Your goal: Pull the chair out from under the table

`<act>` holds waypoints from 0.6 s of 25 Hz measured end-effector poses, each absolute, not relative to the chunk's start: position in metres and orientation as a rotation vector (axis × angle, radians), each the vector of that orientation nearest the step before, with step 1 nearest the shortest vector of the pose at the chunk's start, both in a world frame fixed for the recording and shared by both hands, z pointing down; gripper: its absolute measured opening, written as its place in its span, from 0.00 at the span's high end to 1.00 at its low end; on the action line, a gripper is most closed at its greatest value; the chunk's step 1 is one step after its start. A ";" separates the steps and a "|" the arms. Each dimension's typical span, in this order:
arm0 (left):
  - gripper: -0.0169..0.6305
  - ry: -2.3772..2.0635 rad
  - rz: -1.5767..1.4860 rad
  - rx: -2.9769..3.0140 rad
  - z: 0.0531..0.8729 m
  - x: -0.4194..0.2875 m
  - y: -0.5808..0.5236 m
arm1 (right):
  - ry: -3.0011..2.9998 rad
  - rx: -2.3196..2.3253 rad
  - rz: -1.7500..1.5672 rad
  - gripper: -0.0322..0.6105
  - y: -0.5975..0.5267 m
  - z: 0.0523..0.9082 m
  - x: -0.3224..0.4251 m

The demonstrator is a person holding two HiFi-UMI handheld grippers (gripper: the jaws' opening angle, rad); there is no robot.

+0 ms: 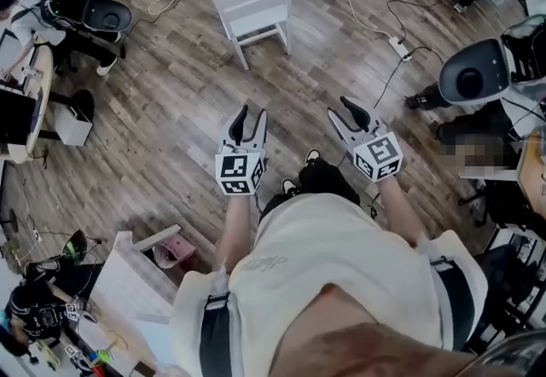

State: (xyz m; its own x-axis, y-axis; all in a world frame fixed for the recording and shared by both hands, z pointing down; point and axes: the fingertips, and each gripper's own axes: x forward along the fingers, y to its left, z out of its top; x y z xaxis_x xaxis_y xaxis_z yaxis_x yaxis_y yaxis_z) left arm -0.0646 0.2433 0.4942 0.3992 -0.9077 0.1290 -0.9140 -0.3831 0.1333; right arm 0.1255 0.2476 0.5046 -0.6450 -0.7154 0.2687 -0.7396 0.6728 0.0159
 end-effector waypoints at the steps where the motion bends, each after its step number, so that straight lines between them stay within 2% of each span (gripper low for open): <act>1: 0.71 -1.629 0.062 2.470 0.497 -0.063 0.240 | -2.634 1.161 0.146 0.70 0.244 0.508 0.127; 8: 0.71 -1.596 0.126 2.377 0.533 -0.060 0.209 | -2.617 1.062 0.266 0.70 0.211 0.544 0.122; 15: 0.71 -1.558 0.202 2.461 0.508 -0.047 0.127 | -2.677 1.035 0.200 0.70 0.121 0.529 0.109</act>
State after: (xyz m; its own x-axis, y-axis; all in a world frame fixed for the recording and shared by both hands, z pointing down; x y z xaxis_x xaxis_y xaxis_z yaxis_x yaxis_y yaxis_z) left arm -0.0473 0.1269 0.5080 0.4278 -0.8735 0.2323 -0.9038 -0.4128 0.1124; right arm 0.1092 0.1207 0.5286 -0.7106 -0.6398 0.2927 -0.6762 0.7360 -0.0326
